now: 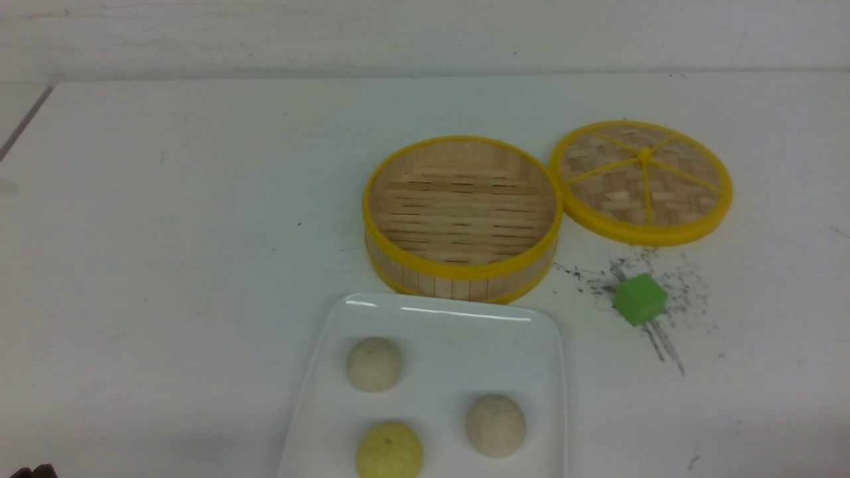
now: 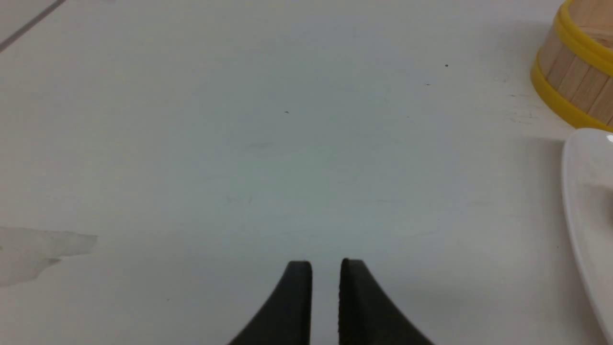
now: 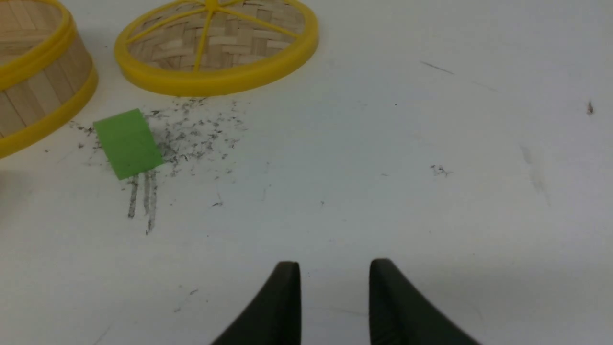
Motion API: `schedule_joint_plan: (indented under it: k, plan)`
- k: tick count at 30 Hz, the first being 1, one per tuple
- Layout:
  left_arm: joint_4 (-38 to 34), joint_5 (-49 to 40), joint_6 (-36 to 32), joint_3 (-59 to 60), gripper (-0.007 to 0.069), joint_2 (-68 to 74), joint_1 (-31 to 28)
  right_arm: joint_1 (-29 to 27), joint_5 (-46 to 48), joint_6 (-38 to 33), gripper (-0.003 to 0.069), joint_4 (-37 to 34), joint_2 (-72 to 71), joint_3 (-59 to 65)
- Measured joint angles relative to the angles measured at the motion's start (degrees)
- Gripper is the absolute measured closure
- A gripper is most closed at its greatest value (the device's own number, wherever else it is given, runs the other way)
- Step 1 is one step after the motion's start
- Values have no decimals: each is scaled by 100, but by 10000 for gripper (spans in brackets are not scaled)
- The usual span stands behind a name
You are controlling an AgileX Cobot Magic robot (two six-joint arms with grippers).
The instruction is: Put the steamed buns into the plate on the white tablecloth.
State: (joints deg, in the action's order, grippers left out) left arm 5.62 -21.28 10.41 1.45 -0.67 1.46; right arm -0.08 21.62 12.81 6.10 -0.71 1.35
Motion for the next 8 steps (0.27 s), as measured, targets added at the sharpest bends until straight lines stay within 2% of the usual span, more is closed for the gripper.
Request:
schedule_joint_plan:
  k: [8]
  plan:
    - [0, 0, 0, 0, 500, 0, 0, 0, 0, 0, 429, 0, 0, 0]
